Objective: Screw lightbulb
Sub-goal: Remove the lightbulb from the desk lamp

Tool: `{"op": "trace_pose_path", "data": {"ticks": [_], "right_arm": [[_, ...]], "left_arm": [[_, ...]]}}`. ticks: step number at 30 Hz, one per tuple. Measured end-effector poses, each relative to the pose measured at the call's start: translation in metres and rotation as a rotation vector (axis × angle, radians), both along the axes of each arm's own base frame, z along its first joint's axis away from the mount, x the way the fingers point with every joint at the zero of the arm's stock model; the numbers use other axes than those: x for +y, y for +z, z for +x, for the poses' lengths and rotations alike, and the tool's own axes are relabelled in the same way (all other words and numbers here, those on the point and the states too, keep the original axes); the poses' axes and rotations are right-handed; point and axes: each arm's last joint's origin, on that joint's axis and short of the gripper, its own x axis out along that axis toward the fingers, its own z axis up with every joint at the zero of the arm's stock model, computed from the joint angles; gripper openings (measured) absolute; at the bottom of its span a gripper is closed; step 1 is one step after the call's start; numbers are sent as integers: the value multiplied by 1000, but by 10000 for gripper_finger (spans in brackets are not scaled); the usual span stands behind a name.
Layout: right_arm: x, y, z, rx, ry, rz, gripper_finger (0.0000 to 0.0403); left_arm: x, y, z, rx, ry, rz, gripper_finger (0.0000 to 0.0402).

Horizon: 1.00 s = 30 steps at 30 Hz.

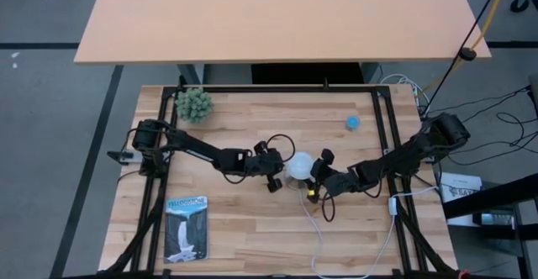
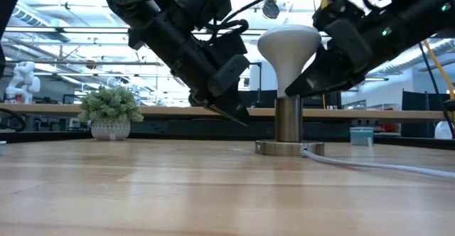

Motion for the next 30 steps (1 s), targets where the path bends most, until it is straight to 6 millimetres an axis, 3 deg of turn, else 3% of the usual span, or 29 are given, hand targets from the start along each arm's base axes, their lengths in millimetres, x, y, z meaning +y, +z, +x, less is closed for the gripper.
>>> {"op": "trace_pose_path", "data": {"ticks": [10, 17, 22, 26, 30], "right_arm": [[0, 23, -30, 73, -5, 49, 199], [11, 15, -58, 227, -91, 338, 199], [30, 9, -55, 186, -46, 397, 195], [40, 1, -41, 99, -3, 343, 147], [45, -13, -25, 39, 28, 241, 49]], "left_arm": [[-1, 0, 0, 0, 1, -3, 0], [-6, 0, -1, 14, -35, 22, 0], [5, 0, 0, 22, -73, 37, 0], [18, 2, 3, -2, -82, 26, 0], [27, 10, 9, -96, -205, 3, 0]]}}
